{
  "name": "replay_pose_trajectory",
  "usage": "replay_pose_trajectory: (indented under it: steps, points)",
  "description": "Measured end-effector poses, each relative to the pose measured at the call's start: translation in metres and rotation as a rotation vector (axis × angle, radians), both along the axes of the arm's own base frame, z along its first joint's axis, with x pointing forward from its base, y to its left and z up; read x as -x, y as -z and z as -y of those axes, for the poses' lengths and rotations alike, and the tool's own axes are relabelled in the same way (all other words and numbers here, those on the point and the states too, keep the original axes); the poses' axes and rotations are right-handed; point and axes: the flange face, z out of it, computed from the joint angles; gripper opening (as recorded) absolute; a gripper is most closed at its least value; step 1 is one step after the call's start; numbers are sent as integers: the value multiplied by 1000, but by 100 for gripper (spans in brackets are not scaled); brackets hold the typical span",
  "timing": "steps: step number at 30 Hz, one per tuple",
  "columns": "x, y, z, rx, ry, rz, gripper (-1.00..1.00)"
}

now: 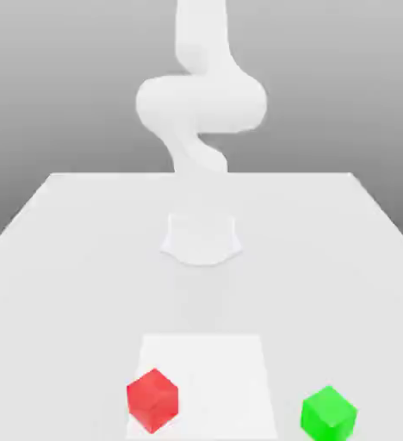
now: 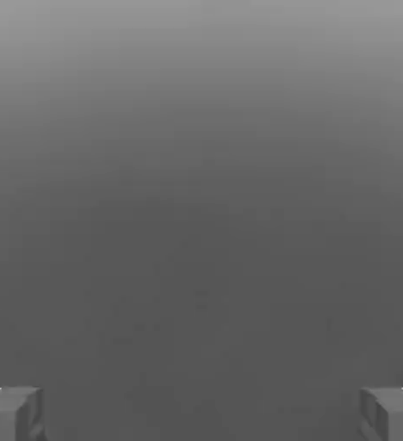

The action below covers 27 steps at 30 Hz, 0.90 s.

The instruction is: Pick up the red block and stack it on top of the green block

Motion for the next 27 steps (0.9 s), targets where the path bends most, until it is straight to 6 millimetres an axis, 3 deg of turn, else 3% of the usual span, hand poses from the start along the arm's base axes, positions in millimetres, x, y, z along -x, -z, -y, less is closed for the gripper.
replay_pose_trajectory:
  steps: [6, 12, 17, 23, 27]
  points:
    - [-66, 108, 16, -49, 175, -176, 0]
    - [-101, 224, 37, -111, 342, -341, 0]
    - [-106, 322, 55, -176, 480, -475, 0]
    - [-87, 433, 64, -271, 639, -635, 0]
    - [-81, 490, 65, -298, 678, -674, 0]
